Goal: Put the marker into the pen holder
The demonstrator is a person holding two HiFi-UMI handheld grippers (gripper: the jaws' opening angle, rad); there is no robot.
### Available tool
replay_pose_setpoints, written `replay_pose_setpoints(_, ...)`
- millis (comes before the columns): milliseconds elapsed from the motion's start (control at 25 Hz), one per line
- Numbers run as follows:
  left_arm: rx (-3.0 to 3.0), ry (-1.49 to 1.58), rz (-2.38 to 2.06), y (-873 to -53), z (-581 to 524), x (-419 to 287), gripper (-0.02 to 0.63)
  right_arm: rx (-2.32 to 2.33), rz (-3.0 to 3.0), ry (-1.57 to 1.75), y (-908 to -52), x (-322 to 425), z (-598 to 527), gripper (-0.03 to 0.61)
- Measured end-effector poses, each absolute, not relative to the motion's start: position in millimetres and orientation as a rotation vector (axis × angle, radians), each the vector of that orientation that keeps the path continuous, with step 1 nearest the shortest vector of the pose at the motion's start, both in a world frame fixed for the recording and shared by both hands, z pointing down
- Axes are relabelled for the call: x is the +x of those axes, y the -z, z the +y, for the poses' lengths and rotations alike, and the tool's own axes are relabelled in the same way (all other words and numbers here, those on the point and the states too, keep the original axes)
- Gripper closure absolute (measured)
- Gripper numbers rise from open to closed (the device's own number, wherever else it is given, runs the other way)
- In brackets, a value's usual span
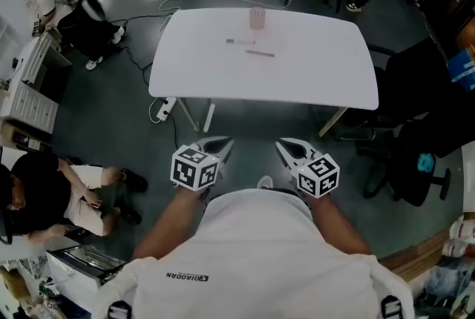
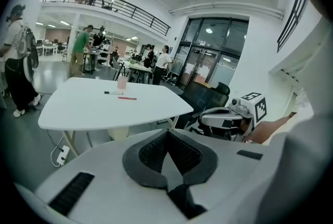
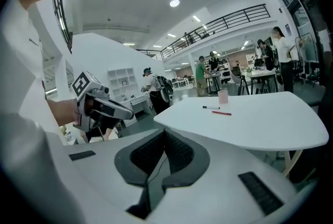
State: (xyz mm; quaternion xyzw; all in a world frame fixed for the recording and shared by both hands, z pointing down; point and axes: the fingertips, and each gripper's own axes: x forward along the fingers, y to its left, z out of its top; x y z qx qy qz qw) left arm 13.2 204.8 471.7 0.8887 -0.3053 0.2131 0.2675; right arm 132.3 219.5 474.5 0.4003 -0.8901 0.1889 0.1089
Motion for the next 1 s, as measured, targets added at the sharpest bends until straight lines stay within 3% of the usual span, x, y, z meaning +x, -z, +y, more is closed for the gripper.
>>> replay_pose_setpoints(480,2.394,-0.605,-0.882,-473,114,78,0.588,1.144,-2.644,-0.593,-484,199,130,0.560)
replay_pose_setpoints(1000,2.311,-0.717,-0.935,-478,76,85,0.588,1.103,-2.672,-0.695,-498,220,86,0.560)
